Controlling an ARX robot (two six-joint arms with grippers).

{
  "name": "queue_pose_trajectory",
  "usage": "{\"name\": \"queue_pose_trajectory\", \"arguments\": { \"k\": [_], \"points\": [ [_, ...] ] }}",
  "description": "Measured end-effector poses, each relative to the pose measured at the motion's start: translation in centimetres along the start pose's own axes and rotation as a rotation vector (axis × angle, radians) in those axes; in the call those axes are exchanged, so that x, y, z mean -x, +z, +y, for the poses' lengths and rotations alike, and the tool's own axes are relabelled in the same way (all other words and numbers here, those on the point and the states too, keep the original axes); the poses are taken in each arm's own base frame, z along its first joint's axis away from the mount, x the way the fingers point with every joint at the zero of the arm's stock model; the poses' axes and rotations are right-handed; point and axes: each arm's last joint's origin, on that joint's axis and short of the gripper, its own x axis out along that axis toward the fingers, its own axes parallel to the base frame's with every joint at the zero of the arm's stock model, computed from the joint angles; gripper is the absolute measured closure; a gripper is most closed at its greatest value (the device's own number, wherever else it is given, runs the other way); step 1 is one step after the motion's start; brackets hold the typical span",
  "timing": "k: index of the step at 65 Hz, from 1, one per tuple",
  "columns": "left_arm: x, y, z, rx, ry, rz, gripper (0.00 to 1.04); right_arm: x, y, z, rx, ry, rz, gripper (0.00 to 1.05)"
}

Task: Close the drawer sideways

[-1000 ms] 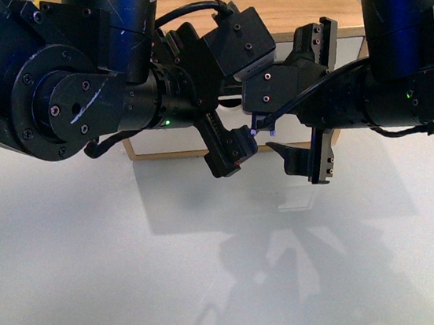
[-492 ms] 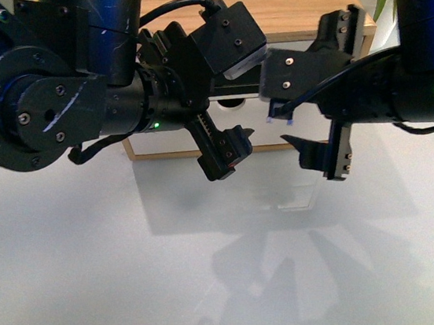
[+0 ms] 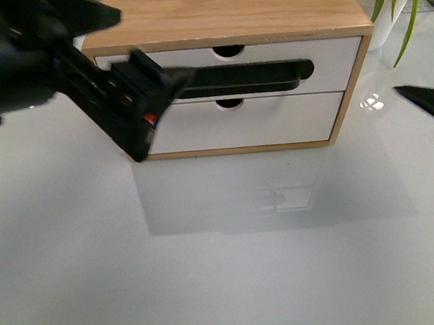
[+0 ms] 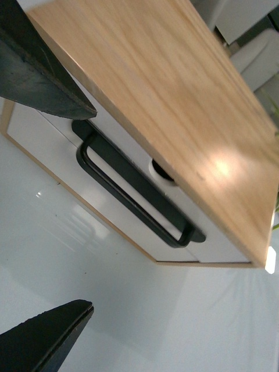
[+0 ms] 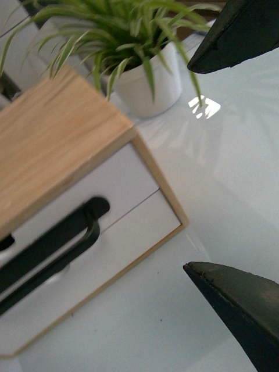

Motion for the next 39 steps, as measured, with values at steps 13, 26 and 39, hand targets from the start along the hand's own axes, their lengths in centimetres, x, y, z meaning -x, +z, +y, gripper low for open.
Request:
{"name": "queue_pose_trajectory", "arguments": {
  "k": [13,26,39],
  "points": [
    [6.4,1.3,2.4,0.219,0.196,-0.077,0.09,5.6,-1.0,-1.8,-0.231,-0.213,0.014,0.09],
    [12.1,1.5,2.6,0.325,0.663,-0.178,0.28,7.1,-0.6,0.0,-0.613,-0.496,-0.132,0.38],
    [14.5,-0.8,0.6,0.357,0.751,-0.166,0.69,9.0,-1.4,2.2,-0.76,-0.5,-0.173,0.78]
  ]
}}
